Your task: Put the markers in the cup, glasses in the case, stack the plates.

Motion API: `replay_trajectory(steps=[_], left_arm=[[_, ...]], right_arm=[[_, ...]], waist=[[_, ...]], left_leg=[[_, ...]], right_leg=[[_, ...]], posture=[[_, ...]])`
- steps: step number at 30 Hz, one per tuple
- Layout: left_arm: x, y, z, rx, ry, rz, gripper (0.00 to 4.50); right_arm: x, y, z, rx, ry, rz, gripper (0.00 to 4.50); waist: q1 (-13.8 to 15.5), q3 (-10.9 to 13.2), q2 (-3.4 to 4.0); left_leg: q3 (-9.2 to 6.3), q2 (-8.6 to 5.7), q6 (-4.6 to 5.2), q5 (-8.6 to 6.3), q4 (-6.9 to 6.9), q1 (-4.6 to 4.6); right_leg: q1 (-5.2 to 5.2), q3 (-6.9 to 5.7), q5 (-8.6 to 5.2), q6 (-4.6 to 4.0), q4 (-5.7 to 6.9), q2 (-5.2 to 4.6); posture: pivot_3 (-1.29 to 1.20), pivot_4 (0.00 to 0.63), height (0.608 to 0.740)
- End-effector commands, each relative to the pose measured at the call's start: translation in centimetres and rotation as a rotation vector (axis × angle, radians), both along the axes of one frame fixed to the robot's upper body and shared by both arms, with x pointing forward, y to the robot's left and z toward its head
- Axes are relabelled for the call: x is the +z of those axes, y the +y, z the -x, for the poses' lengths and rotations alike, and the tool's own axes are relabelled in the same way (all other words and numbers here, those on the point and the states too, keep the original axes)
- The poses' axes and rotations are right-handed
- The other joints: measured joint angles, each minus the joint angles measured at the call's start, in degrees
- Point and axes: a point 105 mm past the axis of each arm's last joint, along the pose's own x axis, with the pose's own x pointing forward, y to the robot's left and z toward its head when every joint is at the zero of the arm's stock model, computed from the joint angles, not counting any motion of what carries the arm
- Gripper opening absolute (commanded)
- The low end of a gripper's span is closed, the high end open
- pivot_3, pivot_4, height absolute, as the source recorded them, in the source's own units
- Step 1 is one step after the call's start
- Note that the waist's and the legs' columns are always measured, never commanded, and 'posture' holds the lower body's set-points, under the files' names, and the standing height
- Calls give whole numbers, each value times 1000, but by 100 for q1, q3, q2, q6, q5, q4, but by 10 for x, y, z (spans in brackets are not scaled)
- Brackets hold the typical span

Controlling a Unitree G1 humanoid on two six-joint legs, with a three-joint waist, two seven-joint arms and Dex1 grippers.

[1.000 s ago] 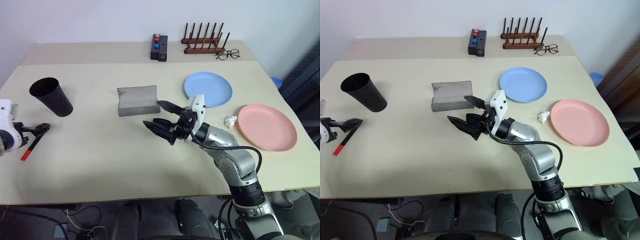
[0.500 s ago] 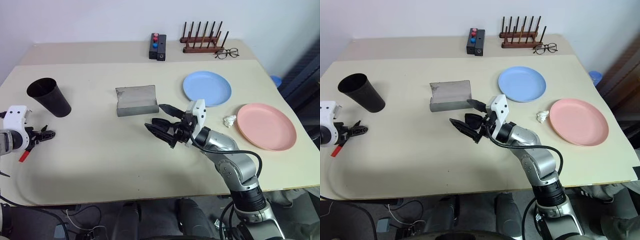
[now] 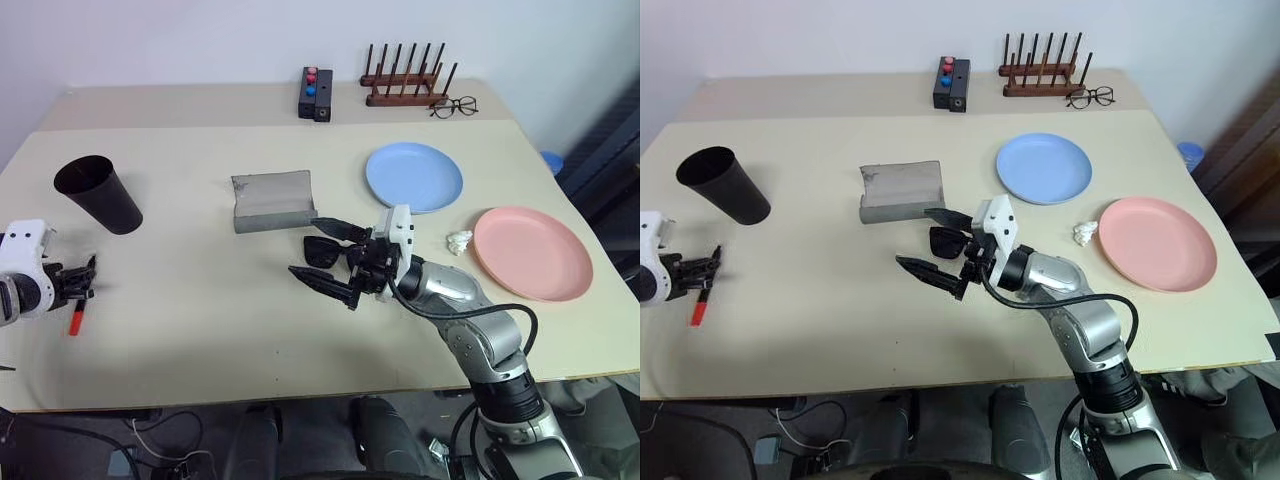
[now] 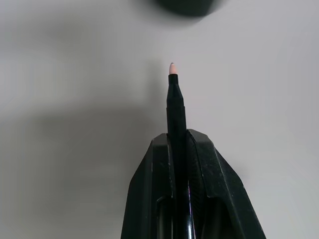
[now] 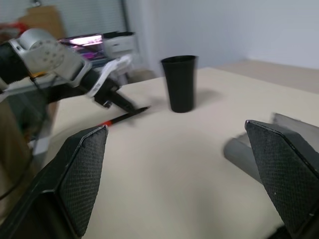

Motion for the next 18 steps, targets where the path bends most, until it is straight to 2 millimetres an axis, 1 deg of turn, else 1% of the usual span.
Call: replay_trajectory(steps=[1,3,4,7,9,10,12,14,16,18], left_arm=[[61,-25,1,-107,-309,11,29],[89,-33,-1,-101,-480,43,29],[106,-35,-2,-87,-587,47,29],[151,-35,-3,-11,-871,66,29],[173,-30,-9,88,-978,36,29],[180,-28,-12,128,-1011,-3,29],[186,-24,-19,185,-1044,-130,29],[184,-17,-27,252,-1051,-247,29],[171,-2,-42,361,-998,-272,29],[163,6,-51,445,-994,-336,29]], right_arm=[[11,2,4,26,-74,-7,4500],[10,3,4,31,-71,-6,4500],[10,4,3,34,-68,-6,4500],[9,5,3,40,-59,-9,4500],[9,6,3,43,-59,-10,4500],[10,6,2,44,-61,-10,4500],[11,7,-1,33,-71,-13,4500],[12,8,-6,6,-76,-13,4500],[12,9,-11,-19,-76,-18,4500],[12,10,-12,-28,-73,-24,4500]], waist=[[8,0,-1],[14,0,0],[14,-2,-4],[12,-3,-6],[17,-3,-8],[16,-3,-9],[-18,-3,-8],[-30,-2,-5],[-23,-2,-5],[-16,-2,-5]], left_leg=[[0,0,0,0,5,0],[0,-1,0,0,16,0],[0,-1,0,0,21,0],[-2,-1,-2,2,32,1],[-2,-2,-3,3,34,3],[-3,-2,-3,3,34,3],[-2,-3,-2,3,32,3],[-1,-3,-2,3,26,7],[-2,-3,-2,3,23,9],[-3,-1,-2,3,24,10]], right_leg=[[2,0,0,0,-1,-1],[10,1,0,-2,-1,-1],[11,1,0,-2,-1,-1],[19,1,2,-1,0,0],[24,1,10,14,-1,0],[24,1,11,16,-1,1],[24,2,12,19,-2,1],[23,2,12,20,-2,1],[20,2,12,20,4,4],[19,1,12,20,8,7]], posture=[[0,150,740],[0,150,740],[0,150,740],[0,150,740],[0,150,740],[0,150,740],[0,150,740],[0,150,740],[0,150,740],[0,150,740]])
